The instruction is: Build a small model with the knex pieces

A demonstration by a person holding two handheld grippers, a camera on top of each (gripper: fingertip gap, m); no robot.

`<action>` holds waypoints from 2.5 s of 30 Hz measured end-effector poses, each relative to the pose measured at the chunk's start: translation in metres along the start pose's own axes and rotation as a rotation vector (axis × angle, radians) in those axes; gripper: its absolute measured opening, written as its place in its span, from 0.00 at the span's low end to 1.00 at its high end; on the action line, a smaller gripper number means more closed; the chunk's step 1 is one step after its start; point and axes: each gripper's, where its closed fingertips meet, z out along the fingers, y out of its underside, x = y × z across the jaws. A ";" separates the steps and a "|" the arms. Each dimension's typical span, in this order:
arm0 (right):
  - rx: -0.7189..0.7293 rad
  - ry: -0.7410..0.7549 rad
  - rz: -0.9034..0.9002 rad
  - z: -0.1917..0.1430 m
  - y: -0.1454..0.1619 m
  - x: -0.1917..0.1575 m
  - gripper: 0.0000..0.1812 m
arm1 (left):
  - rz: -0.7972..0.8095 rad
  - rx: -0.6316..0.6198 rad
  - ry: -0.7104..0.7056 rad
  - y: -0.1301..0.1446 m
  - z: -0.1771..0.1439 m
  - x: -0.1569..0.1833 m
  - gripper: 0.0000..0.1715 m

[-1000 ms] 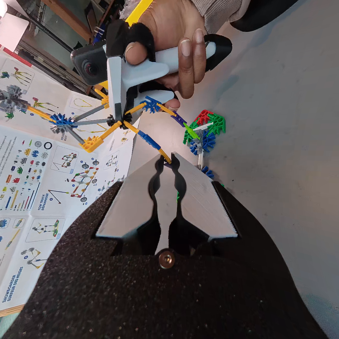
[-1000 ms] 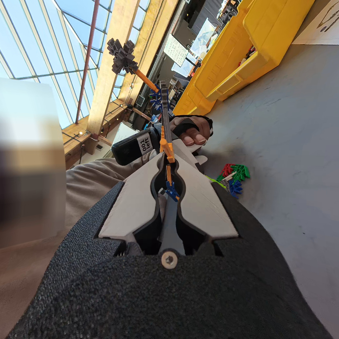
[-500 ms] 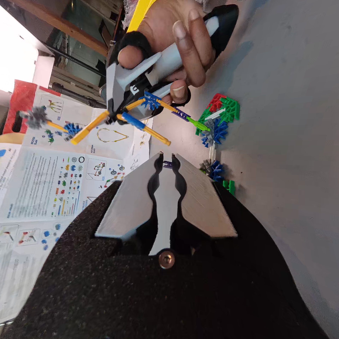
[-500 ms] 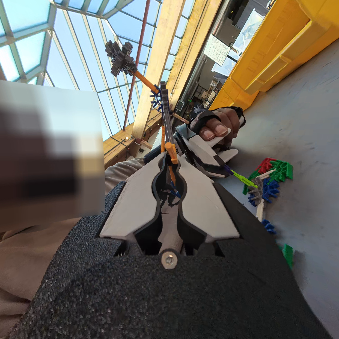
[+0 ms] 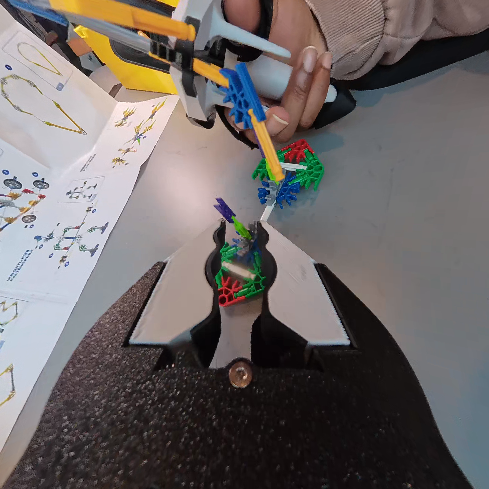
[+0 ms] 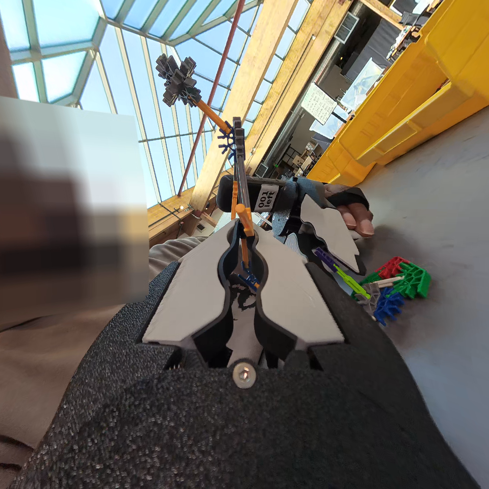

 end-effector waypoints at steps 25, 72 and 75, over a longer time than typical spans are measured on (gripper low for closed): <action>-0.153 0.152 -0.189 0.014 0.019 0.001 0.01 | 0.007 0.112 0.148 -0.037 0.014 0.034 0.01; 0.163 0.450 -0.373 -0.080 -0.061 0.013 0.02 | -0.002 -0.145 0.244 -0.017 0.065 -0.140 0.02; 0.130 0.481 -0.366 -0.080 -0.056 0.021 0.02 | -0.050 -0.034 0.163 -0.041 0.064 -0.157 0.26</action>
